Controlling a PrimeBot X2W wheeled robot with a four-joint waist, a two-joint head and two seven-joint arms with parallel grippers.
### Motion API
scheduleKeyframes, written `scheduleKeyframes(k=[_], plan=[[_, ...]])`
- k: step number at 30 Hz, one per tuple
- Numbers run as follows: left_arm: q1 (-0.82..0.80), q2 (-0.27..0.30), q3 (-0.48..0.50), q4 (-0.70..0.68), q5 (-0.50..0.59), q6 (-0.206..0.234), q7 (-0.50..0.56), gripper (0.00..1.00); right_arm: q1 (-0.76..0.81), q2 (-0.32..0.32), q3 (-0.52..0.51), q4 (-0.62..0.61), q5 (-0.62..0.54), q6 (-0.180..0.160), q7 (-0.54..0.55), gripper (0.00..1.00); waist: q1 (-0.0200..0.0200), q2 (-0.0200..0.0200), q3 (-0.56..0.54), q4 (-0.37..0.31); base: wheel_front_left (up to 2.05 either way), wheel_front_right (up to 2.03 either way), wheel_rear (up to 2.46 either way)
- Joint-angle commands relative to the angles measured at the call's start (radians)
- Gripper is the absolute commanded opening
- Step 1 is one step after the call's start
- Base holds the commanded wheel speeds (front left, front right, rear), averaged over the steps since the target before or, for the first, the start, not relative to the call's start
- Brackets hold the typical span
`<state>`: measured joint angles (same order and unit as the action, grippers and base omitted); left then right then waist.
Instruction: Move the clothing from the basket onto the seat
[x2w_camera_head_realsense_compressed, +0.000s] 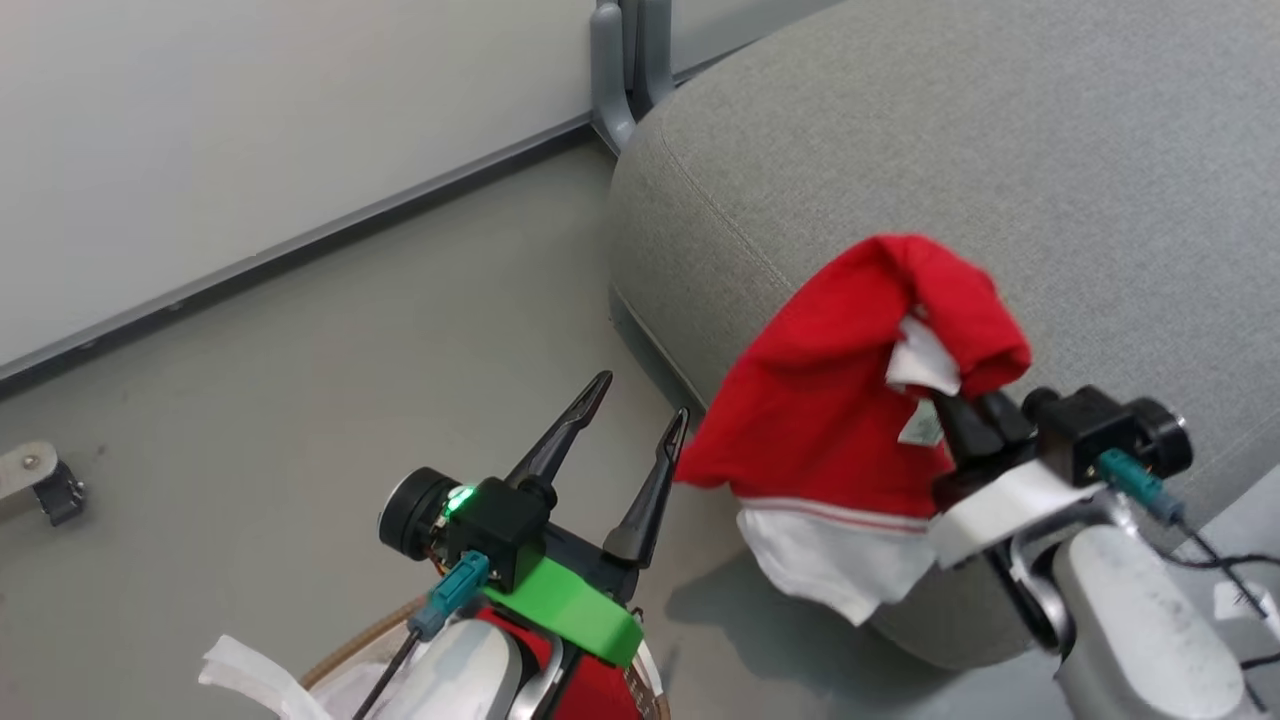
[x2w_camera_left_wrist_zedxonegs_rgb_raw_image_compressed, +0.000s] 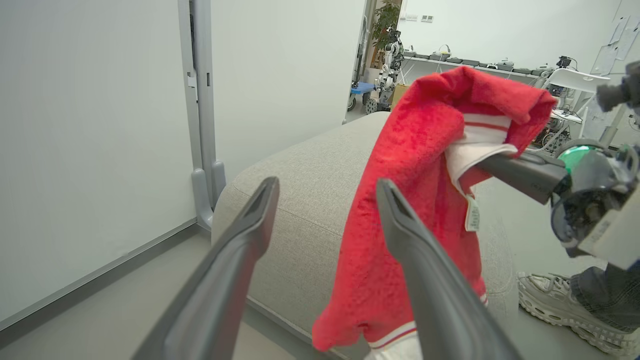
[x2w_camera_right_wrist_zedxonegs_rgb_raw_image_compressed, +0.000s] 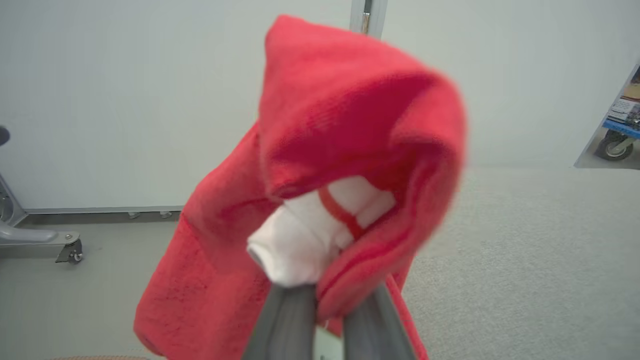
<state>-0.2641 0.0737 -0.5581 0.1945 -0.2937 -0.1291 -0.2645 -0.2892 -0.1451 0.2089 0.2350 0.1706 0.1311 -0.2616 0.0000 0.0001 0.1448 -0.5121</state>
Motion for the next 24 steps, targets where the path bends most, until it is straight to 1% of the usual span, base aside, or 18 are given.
scheduleKeyframes(k=[1,3,6,9,11,14,15,18,20,22,24], plan=[[-0.023,0.018,-0.007,0.000,0.008,-0.003,0.000,1.00,-0.050,-0.025,-0.014,-0.009,-0.015,-0.001,-0.005,0.00,0.0000,-0.0001,0.089,0.009,0.00,0.00,0.00],[-0.044,0.037,-0.019,0.001,0.010,-0.003,0.000,1.00,-0.119,-0.074,-0.034,-0.008,-0.031,-0.001,-0.005,0.00,0.0000,-0.0001,0.137,0.022,0.00,0.00,0.00],[-0.072,0.063,-0.035,-0.001,0.010,-0.003,0.000,1.00,-0.204,-0.124,-0.067,-0.001,-0.048,-0.001,-0.005,0.00,0.0000,-0.0001,0.198,0.044,0.00,0.00,0.00],[-0.108,0.091,-0.044,-0.005,0.010,-0.003,0.000,1.00,-0.309,-0.191,-0.114,0.011,-0.078,-0.001,-0.005,0.00,0.0000,-0.0001,0.272,0.074,0.00,0.00,0.00],[-0.130,0.110,-0.048,-0.006,0.012,-0.003,0.000,1.00,-0.369,-0.221,-0.138,0.030,-0.093,-0.001,-0.005,0.00,0.0000,-0.0001,0.314,0.092,0.00,0.00,0.00],[-0.162,0.136,-0.049,-0.009,0.014,-0.003,0.000,1.00,-0.471,-0.256,-0.182,0.076,-0.106,-0.001,-0.005,0.00,0.0000,-0.0001,0.375,0.117,0.00,0.00,0.00],[-0.170,0.143,-0.049,-0.010,0.015,-0.003,0.000,1.00,-0.495,-0.259,-0.195,0.092,-0.109,-0.001,-0.005,0.00,0.0000,-0.0001,0.390,0.125,0.00,0.00,0.00],[-0.204,0.157,-0.058,-0.015,0.017,-0.003,0.000,1.00,-0.582,-0.299,-0.238,0.164,-0.124,-0.001,-0.005,0.00,0.0000,-0.0001,0.448,0.160,0.00,0.00,0.00],[-0.226,0.165,-0.058,-0.020,0.018,-0.003,0.000,1.00,-0.630,-0.305,-0.272,0.217,-0.126,-0.001,-0.005,0.00,0.0000,-0.0001,0.487,0.179,0.00,0.00,0.00],[-0.246,0.170,-0.061,-0.023,0.019,-0.003,0.000,1.00,-0.670,-0.325,-0.293,0.268,-0.157,-0.001,-0.005,0.00,0.0000,-0.0001,0.525,0.198,0.00,0.00,0.00],[-0.265,0.177,-0.068,-0.025,0.020,-0.003,0.000,1.00,-0.704,-0.334,-0.335,0.327,-0.188,-0.001,-0.005,0.00,0.0000,-0.0001,0.560,0.216,0.00,0.00,0.00]])
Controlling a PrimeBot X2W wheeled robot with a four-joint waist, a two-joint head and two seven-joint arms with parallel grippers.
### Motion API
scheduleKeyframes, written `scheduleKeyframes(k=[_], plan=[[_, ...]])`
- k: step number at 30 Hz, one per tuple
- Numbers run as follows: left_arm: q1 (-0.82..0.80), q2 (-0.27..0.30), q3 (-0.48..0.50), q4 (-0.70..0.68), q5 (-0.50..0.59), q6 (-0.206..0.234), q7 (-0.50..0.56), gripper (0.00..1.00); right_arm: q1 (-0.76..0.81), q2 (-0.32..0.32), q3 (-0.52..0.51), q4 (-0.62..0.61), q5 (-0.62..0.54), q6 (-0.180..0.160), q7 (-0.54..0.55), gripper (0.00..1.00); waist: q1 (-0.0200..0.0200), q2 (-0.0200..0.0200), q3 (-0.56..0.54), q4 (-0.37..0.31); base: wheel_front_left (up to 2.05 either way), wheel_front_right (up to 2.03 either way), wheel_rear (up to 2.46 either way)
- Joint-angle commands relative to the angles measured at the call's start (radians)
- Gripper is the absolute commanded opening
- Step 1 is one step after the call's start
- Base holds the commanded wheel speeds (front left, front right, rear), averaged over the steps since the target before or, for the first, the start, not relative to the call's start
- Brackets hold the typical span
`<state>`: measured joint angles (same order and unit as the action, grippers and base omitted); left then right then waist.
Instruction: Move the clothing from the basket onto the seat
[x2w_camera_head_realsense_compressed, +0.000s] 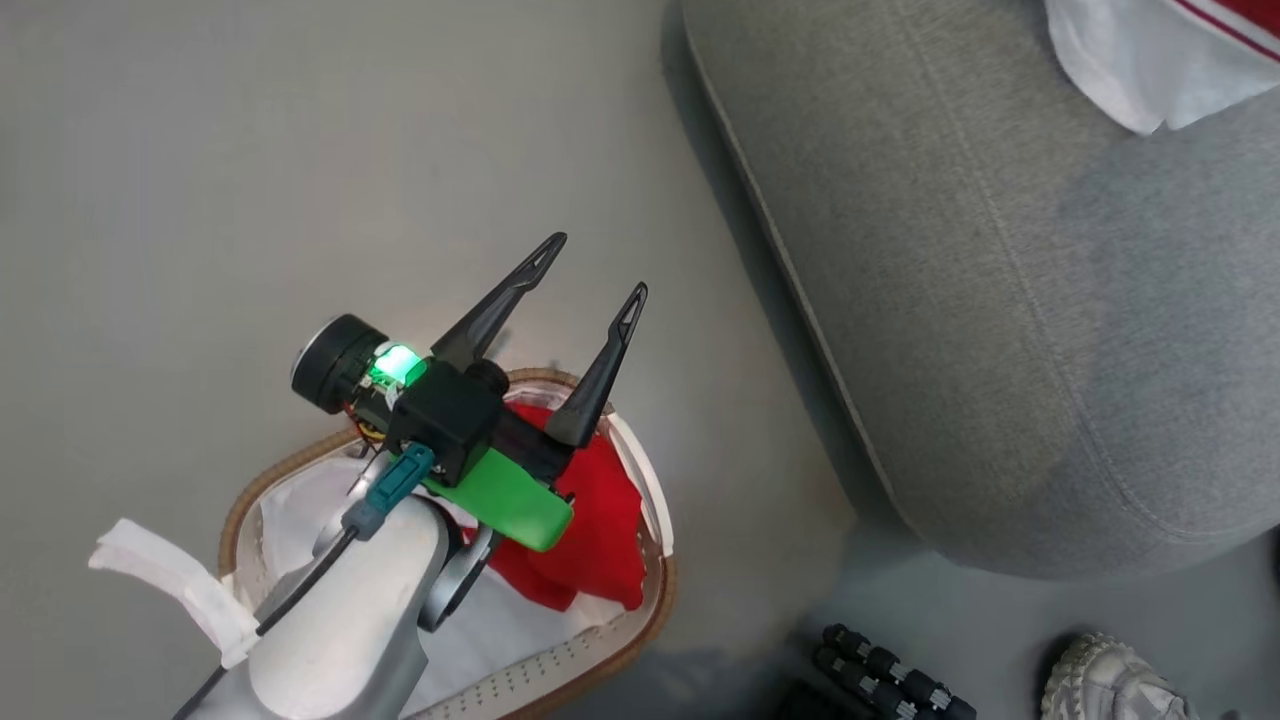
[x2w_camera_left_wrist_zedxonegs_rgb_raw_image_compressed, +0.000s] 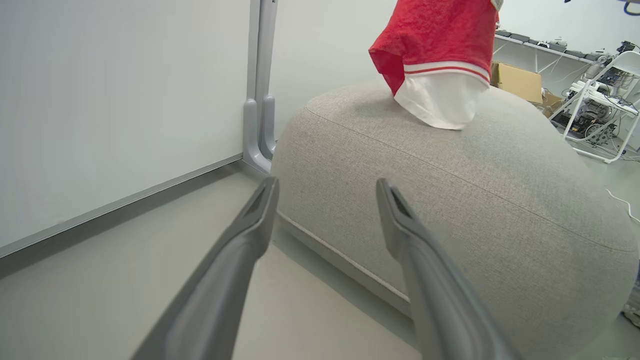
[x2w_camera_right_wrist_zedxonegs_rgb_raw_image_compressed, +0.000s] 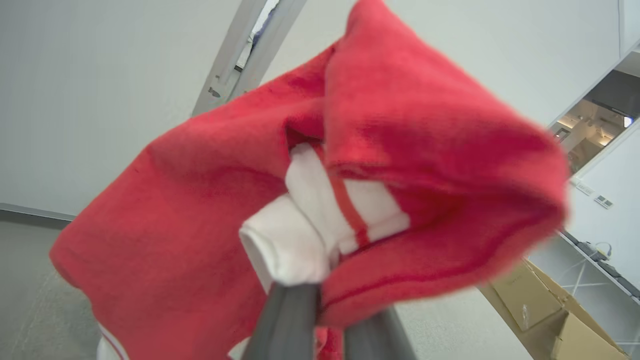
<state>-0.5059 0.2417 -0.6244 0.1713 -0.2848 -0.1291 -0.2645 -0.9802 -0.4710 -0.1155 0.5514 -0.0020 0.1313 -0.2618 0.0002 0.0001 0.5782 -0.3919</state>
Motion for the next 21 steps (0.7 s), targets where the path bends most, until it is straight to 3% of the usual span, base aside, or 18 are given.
scheduleKeyframes(k=[1,10,18,19,20,21], plan=[[-0.031,0.012,-0.005,-0.002,0.012,-0.003,0.000,1.00,-0.023,-0.008,-0.029,0.041,-0.033,-0.001,-0.004,0.00,-0.0002,-0.0001,0.138,0.103,0.00,0.00,0.00],[-0.044,0.019,-0.007,0.010,-0.004,-0.003,0.000,1.00,-0.033,0.075,-0.315,0.270,-0.227,-0.001,0.027,0.00,-0.0002,-0.0001,0.196,0.151,0.00,0.00,0.00],[-0.020,0.010,-0.006,0.039,-0.017,-0.003,0.000,1.00,0.060,0.164,-0.483,0.352,-0.346,-0.001,0.008,0.00,-0.0002,-0.0001,0.144,0.150,0.00,0.00,0.00],[-0.017,0.008,-0.004,0.042,-0.018,-0.003,0.000,1.00,0.073,0.173,-0.491,0.354,-0.357,-0.001,0.005,0.32,-0.0002,-0.0001,0.134,0.150,0.00,0.00,0.00],[-0.013,0.005,-0.001,0.046,-0.020,-0.003,0.000,1.00,0.088,0.182,-0.500,0.354,-0.369,-0.001,0.002,0.75,-0.0002,-0.0001,0.119,0.150,0.00,0.00,0.00],[-0.008,0.003,0.001,0.051,-0.020,-0.003,0.000,1.00,0.100,0.189,-0.510,0.353,-0.375,-0.001,0.001,1.00,-0.0002,-0.0001,0.104,0.150,0.00,0.00,0.00]])
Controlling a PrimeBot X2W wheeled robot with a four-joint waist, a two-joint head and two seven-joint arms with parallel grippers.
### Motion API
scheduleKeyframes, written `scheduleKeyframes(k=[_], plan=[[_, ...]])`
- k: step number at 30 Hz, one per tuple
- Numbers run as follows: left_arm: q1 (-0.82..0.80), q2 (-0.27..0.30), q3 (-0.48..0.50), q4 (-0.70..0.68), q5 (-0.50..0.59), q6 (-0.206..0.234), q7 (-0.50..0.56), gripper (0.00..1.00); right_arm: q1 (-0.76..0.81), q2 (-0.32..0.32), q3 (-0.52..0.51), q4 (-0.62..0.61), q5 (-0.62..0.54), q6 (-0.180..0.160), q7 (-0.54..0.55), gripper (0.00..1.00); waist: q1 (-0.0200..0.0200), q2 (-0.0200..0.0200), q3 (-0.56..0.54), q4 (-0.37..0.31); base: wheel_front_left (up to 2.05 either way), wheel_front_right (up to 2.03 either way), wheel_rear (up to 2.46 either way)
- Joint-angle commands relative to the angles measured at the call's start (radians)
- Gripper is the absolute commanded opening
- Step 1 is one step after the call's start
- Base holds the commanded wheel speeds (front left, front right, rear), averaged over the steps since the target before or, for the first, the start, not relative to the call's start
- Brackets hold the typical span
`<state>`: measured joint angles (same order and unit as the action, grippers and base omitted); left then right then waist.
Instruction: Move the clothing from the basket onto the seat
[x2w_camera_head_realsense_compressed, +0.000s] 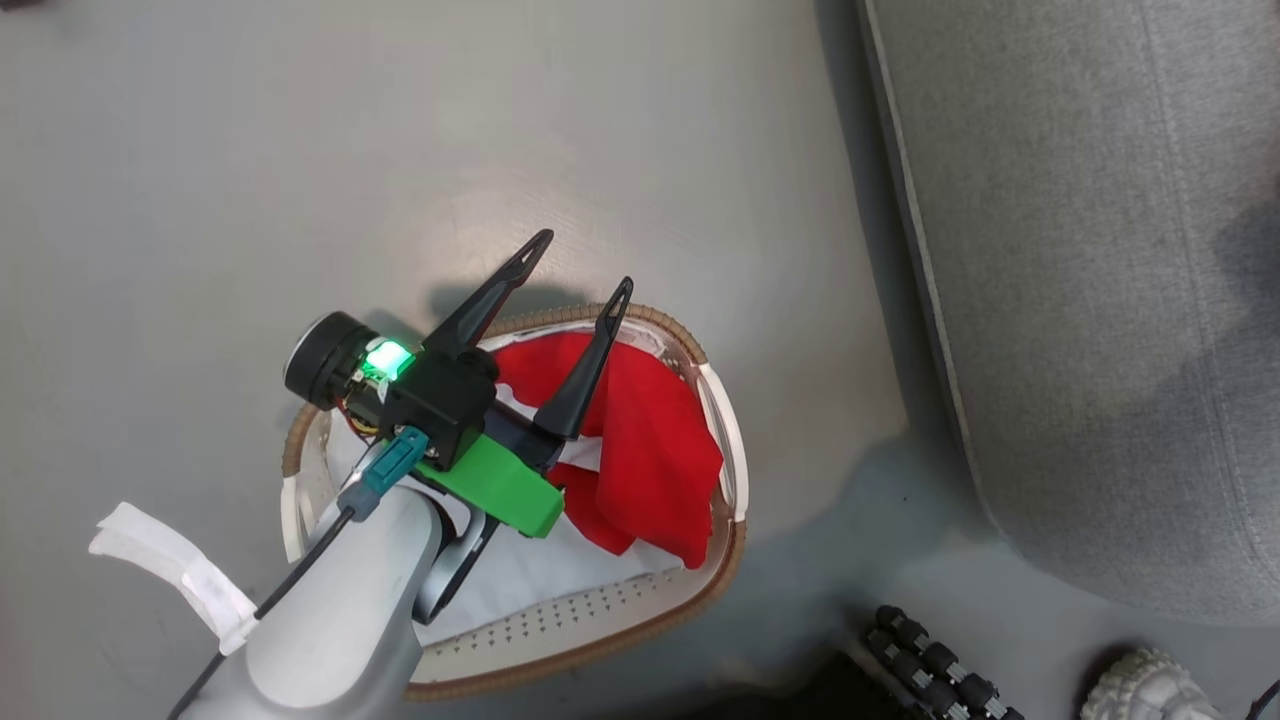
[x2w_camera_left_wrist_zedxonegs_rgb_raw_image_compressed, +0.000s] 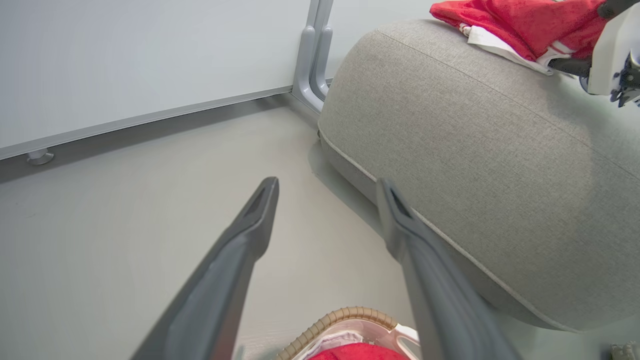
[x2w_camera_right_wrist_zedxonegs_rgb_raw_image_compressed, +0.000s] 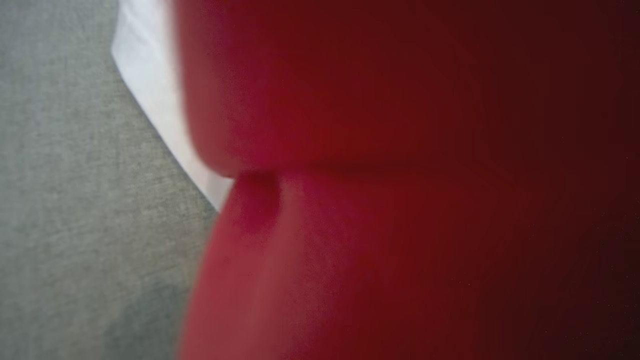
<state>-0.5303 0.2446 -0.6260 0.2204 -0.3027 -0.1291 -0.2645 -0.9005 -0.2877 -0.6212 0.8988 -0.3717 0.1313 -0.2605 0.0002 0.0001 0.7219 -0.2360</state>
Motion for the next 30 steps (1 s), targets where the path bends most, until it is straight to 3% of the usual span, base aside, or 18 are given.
scheduleKeyframes(k=[1,16,30], plan=[[0.019,-0.004,0.006,0.006,-0.003,-0.003,0.000,1.00,0.034,0.011,-0.011,0.004,-0.010,-0.001,-0.002,1.00,-0.0002,-0.0001,-0.057,-0.005,0.00,0.00,0.00],[0.177,-0.082,0.147,0.069,-0.014,-0.003,0.000,1.00,0.352,0.102,0.084,-0.214,0.124,-0.001,-0.006,1.00,-0.0002,-0.0001,-0.320,0.039,0.00,0.00,0.00],[0.331,-0.153,0.423,0.100,0.050,-0.003,0.000,1.00,0.495,0.211,0.373,-0.399,0.342,-0.001,-0.006,1.00,-0.0002,-0.0001,-0.467,0.131,0.00,0.00,0.00]])
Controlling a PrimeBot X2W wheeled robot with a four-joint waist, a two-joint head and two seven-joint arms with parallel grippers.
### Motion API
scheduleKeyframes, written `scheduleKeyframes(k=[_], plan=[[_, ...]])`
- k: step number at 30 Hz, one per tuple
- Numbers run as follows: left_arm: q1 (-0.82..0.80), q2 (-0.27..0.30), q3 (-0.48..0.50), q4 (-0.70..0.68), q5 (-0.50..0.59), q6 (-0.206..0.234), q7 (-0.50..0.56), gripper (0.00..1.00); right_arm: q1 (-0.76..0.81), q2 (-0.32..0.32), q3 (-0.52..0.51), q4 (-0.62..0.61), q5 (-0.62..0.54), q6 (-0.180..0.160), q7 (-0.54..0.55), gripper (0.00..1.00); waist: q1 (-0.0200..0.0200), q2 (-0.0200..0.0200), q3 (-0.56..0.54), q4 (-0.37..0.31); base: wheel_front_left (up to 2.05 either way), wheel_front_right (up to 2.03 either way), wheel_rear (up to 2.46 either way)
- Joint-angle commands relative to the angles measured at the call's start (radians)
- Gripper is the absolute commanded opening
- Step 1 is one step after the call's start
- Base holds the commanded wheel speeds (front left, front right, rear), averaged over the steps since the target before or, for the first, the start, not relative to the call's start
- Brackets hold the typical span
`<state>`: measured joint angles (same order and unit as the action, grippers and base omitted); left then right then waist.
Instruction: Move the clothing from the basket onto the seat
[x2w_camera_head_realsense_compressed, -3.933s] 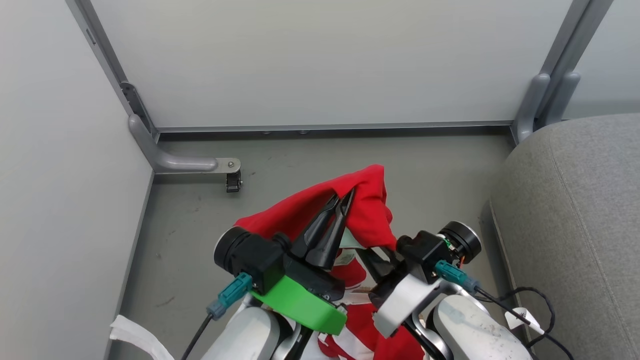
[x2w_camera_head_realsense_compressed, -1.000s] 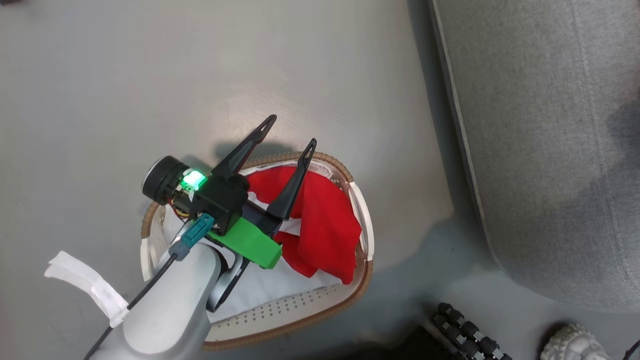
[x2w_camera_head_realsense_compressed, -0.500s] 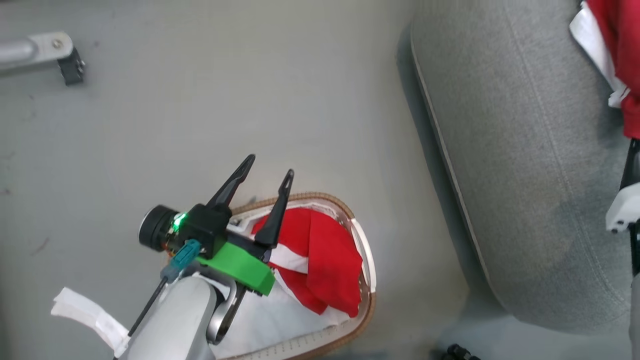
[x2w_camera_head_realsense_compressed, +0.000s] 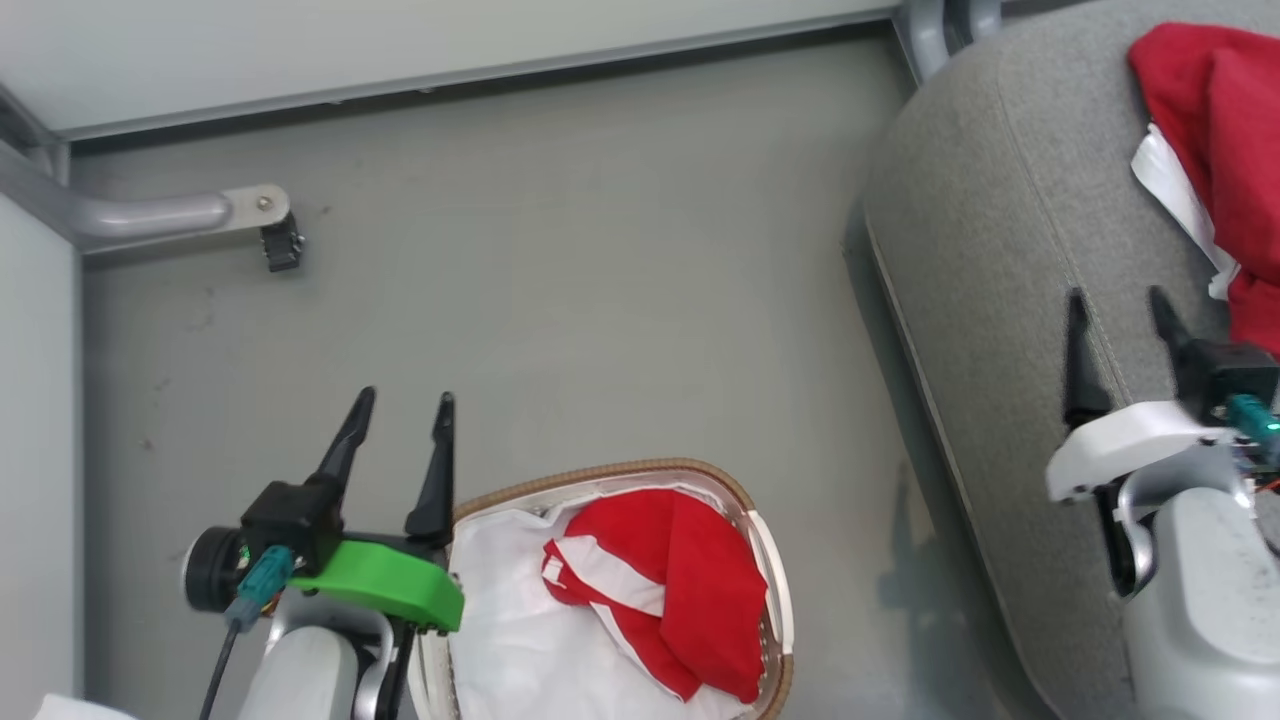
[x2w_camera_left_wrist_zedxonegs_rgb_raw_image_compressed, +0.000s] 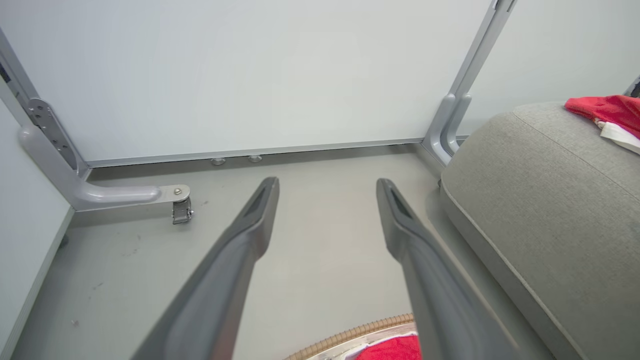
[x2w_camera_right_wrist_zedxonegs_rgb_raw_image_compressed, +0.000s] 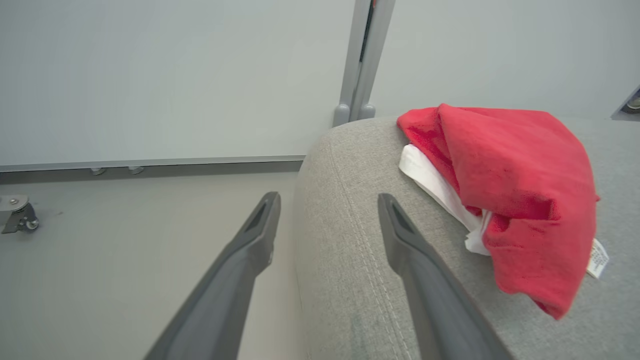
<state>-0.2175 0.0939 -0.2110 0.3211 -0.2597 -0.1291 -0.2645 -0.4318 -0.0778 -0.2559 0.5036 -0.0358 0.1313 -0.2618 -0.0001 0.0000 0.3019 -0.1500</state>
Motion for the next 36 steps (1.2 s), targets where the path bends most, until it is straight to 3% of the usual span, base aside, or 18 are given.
scheduleKeyframes(k=[1,10,17,29,36], plan=[[0.027,-0.006,0.029,0.001,0.013,-0.003,0.000,1.00,0.031,0.005,0.029,-0.012,0.012,-0.001,-0.004,1.00,0.0001,0.0000,-0.055,0.050,0.00,0.00,0.00],[0.097,-0.035,0.173,0.000,0.064,-0.003,0.000,1.00,0.129,0.024,0.130,-0.100,0.068,-0.001,-0.004,1.00,0.0001,0.0000,-0.140,0.109,0.00,0.00,0.00],[0.150,-0.042,0.213,0.011,0.064,-0.003,0.000,1.00,0.209,0.025,0.182,-0.104,0.098,-0.001,-0.004,1.00,0.0001,0.0000,-0.194,0.124,0.00,0.00,0.00],[0.209,-0.042,0.177,0.046,0.004,-0.003,0.000,1.00,0.299,0.025,0.205,-0.082,0.138,-0.001,-0.004,1.00,0.0001,0.0000,-0.254,0.131,0.00,0.00,0.00],[0.190,-0.042,0.146,0.055,-0.007,-0.003,0.000,1.00,0.279,0.025,0.214,-0.084,0.143,-0.001,-0.004,1.00,0.0001,0.0000,-0.231,0.121,0.00,0.00,0.00]])
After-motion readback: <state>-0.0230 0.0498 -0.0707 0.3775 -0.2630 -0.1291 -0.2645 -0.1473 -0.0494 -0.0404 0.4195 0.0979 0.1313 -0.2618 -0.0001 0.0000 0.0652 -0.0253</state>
